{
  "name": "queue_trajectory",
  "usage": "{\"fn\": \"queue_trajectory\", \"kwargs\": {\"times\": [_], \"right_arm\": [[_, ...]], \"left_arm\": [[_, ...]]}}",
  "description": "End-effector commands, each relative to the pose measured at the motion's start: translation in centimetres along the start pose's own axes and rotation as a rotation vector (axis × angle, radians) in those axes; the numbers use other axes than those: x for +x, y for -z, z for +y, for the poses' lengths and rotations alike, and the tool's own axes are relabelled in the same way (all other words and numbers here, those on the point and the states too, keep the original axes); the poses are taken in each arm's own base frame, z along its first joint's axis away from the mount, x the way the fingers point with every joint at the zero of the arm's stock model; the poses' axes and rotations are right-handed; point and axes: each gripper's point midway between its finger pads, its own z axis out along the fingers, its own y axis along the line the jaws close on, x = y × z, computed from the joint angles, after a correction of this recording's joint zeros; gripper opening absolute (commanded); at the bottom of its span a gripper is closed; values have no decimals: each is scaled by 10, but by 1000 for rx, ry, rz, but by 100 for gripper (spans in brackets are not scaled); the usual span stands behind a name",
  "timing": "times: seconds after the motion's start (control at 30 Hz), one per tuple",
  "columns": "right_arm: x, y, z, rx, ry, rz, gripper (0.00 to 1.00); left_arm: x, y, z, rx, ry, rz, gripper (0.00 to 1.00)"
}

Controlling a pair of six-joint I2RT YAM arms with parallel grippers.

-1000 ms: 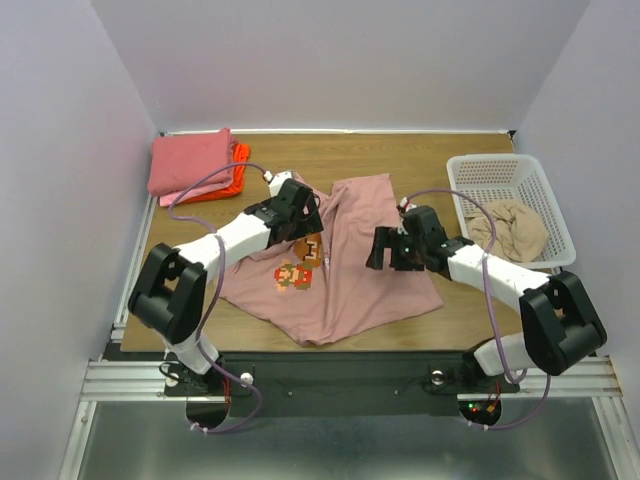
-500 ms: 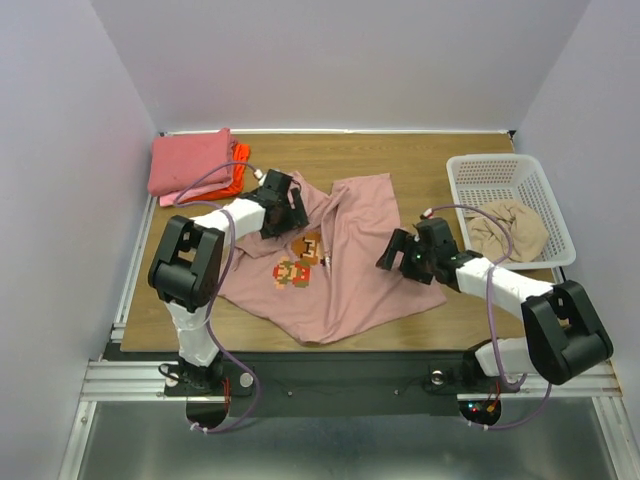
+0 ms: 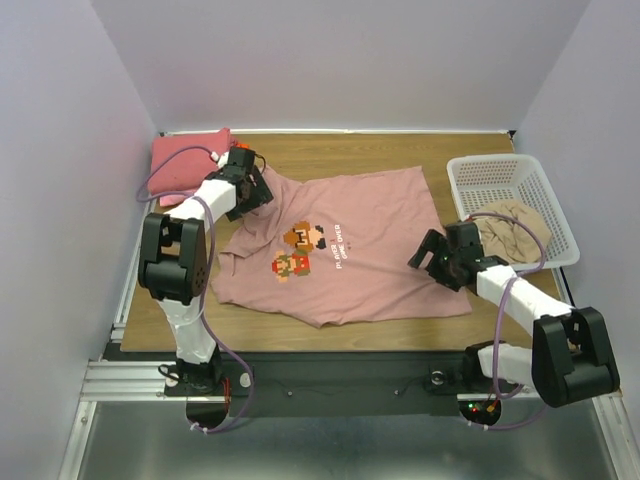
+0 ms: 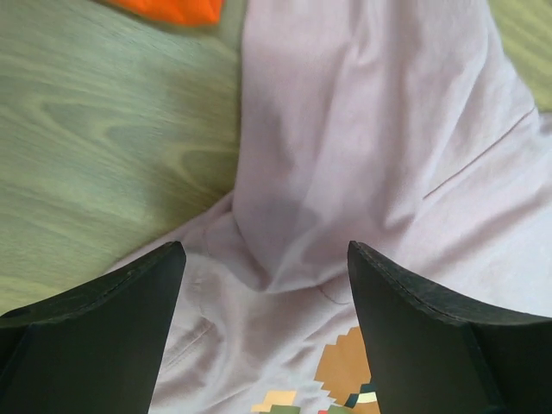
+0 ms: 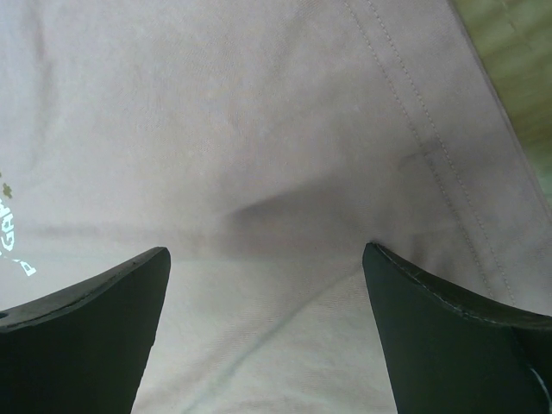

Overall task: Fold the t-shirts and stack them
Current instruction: Flatten the tshirt out

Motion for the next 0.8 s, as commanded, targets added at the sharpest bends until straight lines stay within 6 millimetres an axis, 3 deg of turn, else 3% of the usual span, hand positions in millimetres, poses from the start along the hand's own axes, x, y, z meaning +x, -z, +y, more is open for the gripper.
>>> {"fn": "queue_trajectory", "kwargs": {"times": [0.0,0.13,0.17,0.2,0.27,0.3,0.37,0.47,0.5,0.53,0.6,0.7,0.77], "right_arm": [[8,11,-23,83,27,29,100],[-2,24,-11,21,46,-8,100],[-2,27,-4,-13,60,0,100],[-6,33,1,-38,66,-19,100],[-3,40,14,-115,80,1,100],[-2,47,22,-164,90,7,100],[0,53,29,-209,95,11,100],[1,64,32,-235,85,5,100],[5,66,30,-233,82,12,100],[7,71,27,-225,63,10,100],[13,75,22,-216,47,20,100],[25,80,5,-159,1,33,100],[25,89,6,-169,-39,25,100]], "left_arm": [[-55,43,32,-83,92,-122,88],[-50,63,61,-123,141,-156,88],[-50,77,62,-105,152,-177,88],[-28,75,73,-121,150,-142,88],[-18,94,74,-60,194,-165,88],[16,88,84,-57,199,-101,88],[52,95,90,1,235,-74,88],[84,111,95,45,267,-57,88],[108,108,102,37,281,-18,88],[120,118,98,71,274,-9,88],[150,118,102,73,275,37,88],[175,123,101,80,313,69,88],[191,125,100,62,296,105,88]]}}
